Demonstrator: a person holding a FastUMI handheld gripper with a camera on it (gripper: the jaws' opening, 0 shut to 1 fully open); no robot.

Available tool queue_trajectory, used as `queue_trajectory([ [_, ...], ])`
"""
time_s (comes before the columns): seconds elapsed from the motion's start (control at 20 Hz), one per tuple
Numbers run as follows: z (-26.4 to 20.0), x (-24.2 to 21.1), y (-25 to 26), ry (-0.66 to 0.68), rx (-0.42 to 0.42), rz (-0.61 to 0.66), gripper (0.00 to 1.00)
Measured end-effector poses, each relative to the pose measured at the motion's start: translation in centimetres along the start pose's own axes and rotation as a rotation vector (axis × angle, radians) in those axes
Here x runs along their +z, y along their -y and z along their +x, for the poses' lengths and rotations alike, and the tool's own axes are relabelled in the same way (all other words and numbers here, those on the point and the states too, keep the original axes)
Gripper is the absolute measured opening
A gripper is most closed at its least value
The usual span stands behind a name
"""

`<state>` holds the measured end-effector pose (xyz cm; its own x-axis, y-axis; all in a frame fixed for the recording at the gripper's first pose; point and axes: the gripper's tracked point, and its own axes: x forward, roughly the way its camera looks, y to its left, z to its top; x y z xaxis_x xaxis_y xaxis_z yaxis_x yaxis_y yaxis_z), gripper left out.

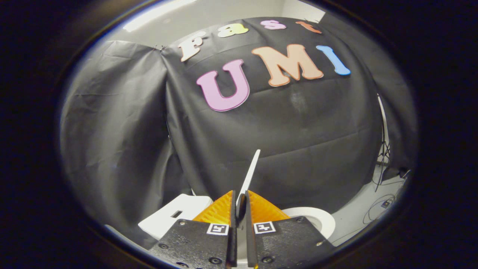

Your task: Open the toilet lid.

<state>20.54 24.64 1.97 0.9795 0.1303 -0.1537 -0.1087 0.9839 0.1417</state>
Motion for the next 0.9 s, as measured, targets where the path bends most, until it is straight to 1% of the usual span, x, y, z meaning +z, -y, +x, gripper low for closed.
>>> queue_trajectory([
  [0.5,1.1,0.1,-9.4,0.014,0.127,-0.081,0.10],
  [0.65,1.5,-0.2,-10.6,-0.015,0.143,-0.123,0.10],
  [0.9,2.3,-0.5,-14.7,-0.028,0.235,-0.176,0.10],
])
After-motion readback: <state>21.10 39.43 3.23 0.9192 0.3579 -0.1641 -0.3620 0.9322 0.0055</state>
